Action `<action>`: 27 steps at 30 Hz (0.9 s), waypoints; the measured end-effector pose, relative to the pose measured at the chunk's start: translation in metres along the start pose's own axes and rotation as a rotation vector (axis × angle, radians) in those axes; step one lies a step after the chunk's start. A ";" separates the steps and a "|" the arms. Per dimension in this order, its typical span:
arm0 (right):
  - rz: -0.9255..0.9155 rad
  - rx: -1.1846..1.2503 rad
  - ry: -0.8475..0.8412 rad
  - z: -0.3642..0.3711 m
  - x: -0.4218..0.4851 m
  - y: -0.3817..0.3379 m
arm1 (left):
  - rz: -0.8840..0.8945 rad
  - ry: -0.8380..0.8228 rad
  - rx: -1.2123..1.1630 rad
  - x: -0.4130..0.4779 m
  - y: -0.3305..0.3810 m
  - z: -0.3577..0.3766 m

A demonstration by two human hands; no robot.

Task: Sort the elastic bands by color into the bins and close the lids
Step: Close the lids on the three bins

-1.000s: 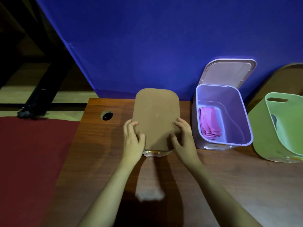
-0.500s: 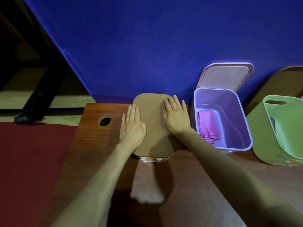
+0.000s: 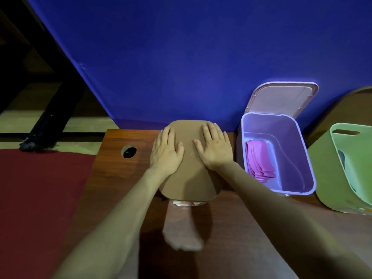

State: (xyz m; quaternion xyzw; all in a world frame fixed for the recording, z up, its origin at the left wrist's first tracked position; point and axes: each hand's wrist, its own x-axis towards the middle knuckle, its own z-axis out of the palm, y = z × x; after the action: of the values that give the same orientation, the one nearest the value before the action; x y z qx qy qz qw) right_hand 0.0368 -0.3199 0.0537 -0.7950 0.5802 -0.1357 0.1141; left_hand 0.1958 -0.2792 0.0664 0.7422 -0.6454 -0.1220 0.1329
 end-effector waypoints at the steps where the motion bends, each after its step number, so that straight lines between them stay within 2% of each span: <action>1: 0.006 0.015 0.007 0.001 0.000 0.001 | -0.017 -0.018 -0.003 0.002 -0.001 0.003; 6: -0.011 0.083 0.019 -0.002 0.006 0.002 | -0.036 0.005 0.170 0.002 0.008 0.005; 8: -0.057 0.097 0.021 -0.008 0.011 0.005 | 0.013 0.060 0.292 0.004 0.019 0.001; 10: -0.137 0.083 0.111 -0.016 0.011 0.015 | 0.088 0.075 0.310 0.004 0.034 0.000; 13: -0.166 0.027 0.190 -0.039 -0.002 0.046 | 0.211 0.077 0.237 0.000 0.064 0.006; 17: -0.097 -0.055 0.242 -0.078 -0.024 0.115 | 0.289 0.038 0.055 0.006 0.126 0.023; 21: 0.026 -0.058 0.366 -0.112 -0.028 0.171 | 0.174 -0.034 -0.073 0.030 0.178 0.041; 25: 0.004 -0.100 0.467 -0.131 0.001 0.198 | 0.091 -0.020 -0.221 0.059 0.209 0.047; 27: -0.022 -0.109 0.482 -0.138 0.018 0.202 | 0.042 -0.040 -0.219 0.073 0.213 0.052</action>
State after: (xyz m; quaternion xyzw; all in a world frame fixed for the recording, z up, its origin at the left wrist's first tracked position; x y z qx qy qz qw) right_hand -0.1858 -0.4006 0.1157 -0.7510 0.5883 -0.2910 -0.0721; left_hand -0.0095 -0.3820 0.0929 0.7070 -0.6462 -0.2036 0.2029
